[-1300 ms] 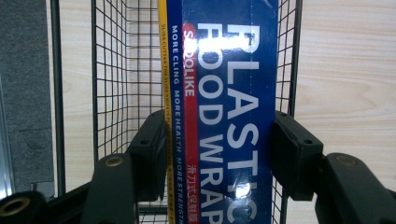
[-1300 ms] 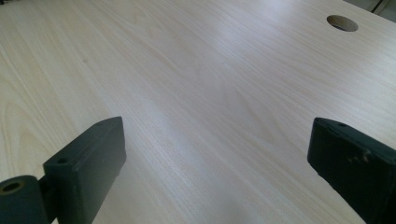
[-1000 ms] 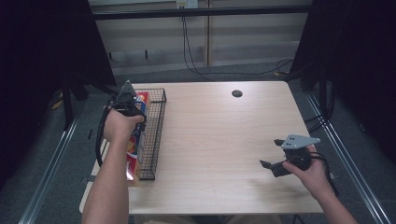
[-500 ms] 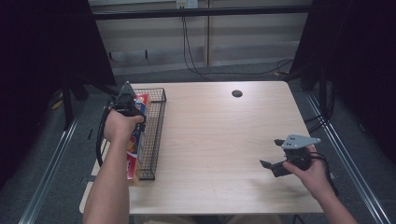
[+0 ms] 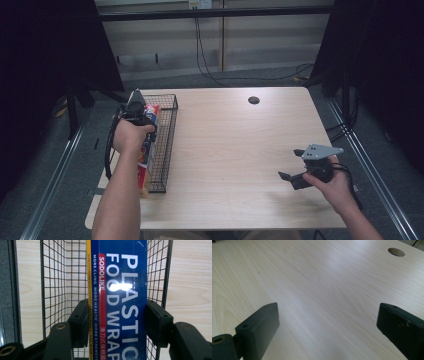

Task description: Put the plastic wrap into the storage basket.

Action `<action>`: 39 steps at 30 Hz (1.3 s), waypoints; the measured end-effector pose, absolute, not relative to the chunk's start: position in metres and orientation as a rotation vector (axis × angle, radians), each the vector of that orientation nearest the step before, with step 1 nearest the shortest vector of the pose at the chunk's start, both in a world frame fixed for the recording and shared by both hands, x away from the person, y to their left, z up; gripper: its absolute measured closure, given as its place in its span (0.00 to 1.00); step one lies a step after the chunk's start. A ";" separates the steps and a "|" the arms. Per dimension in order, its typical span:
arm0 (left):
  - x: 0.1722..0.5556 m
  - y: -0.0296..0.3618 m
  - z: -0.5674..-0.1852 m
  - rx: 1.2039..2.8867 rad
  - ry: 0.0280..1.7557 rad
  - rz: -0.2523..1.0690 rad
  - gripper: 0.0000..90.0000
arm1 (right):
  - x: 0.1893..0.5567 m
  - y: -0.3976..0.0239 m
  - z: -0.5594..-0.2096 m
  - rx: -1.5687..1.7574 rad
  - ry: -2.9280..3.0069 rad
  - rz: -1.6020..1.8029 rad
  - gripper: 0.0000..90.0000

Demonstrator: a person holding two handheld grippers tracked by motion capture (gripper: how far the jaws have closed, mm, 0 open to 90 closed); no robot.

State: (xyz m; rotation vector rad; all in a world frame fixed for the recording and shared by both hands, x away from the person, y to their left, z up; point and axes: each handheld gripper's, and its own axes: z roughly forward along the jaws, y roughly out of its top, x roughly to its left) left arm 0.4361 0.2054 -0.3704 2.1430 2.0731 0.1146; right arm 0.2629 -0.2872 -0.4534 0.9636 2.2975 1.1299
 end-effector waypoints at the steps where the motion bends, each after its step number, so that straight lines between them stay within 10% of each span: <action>1: 0.436 0.205 -0.371 2.149 2.064 0.108 0.49 | 0.263 -0.287 -0.453 0.963 2.297 1.129 0.05; 39: 0.436 0.204 -0.391 2.142 2.082 0.096 0.48 | 0.263 -0.286 -0.453 0.953 2.305 1.127 0.05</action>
